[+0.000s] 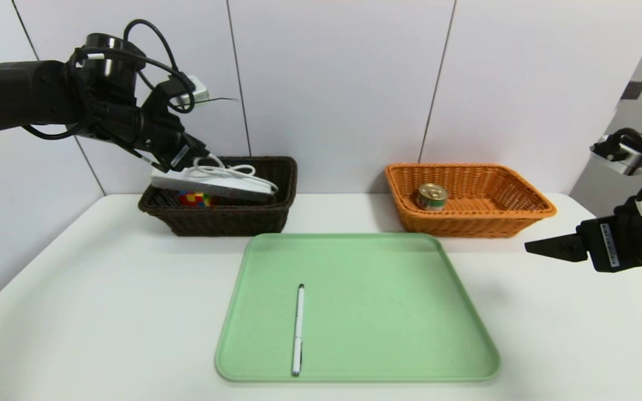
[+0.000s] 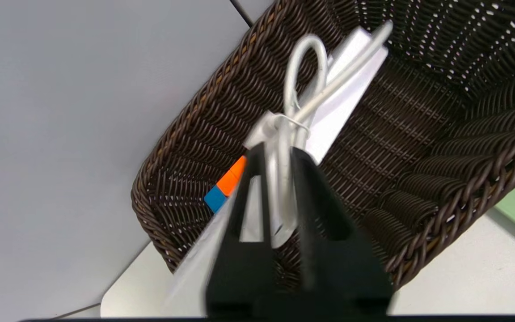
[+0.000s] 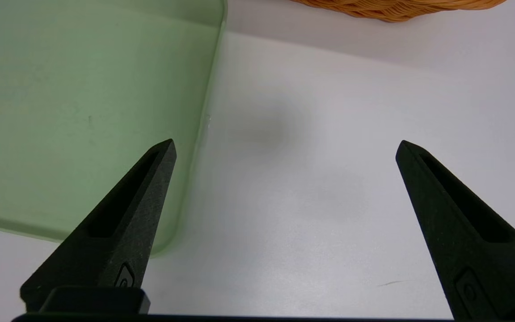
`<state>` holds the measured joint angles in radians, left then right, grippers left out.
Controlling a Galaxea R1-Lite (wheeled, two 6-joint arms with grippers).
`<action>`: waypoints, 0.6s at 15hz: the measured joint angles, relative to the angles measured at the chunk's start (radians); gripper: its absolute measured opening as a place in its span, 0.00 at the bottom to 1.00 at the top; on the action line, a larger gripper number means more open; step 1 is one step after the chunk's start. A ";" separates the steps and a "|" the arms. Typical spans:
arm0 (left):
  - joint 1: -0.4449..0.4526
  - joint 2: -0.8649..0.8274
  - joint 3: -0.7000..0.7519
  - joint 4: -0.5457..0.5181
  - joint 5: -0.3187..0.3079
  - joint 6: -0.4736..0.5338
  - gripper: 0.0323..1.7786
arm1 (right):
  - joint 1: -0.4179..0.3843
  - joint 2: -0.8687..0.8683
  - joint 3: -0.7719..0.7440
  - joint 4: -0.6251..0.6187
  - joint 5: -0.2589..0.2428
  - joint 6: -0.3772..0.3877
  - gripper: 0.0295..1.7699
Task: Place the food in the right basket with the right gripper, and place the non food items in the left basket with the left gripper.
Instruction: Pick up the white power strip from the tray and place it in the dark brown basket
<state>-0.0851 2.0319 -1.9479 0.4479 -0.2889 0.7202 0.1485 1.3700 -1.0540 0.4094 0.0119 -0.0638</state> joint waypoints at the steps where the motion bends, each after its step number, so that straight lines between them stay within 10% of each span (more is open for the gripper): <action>1: -0.003 0.004 0.000 0.000 0.002 0.000 0.28 | 0.000 0.001 0.000 0.000 0.000 0.000 0.96; 9: -0.060 -0.005 -0.013 -0.121 0.079 -0.039 0.72 | -0.004 0.019 -0.002 -0.001 0.001 0.000 0.96</action>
<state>-0.1447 2.0268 -1.9604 0.3266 -0.2102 0.6817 0.1443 1.3887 -1.0560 0.4087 0.0128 -0.0638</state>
